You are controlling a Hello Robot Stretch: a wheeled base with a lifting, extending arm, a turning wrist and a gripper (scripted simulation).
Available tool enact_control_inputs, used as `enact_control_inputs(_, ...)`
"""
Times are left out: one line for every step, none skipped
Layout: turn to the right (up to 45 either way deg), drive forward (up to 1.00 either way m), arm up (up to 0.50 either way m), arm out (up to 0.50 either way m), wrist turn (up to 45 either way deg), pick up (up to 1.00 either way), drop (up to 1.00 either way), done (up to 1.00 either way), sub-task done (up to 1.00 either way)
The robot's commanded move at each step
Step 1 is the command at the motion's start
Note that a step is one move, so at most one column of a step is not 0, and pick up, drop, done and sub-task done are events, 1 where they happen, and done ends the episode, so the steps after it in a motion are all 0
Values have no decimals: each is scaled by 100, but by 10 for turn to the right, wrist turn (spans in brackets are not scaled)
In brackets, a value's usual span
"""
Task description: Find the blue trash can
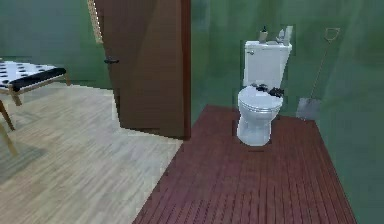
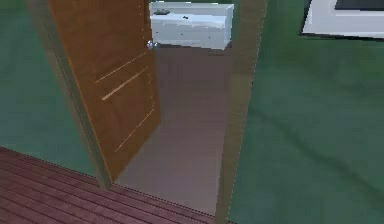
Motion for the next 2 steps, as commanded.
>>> enact_control_inputs(-60, 0, 0, 0, 0, 0, 0, 0, 0)
enact_control_inputs(0, 30, 0, 0, 0, 0, 0, 0, 0)
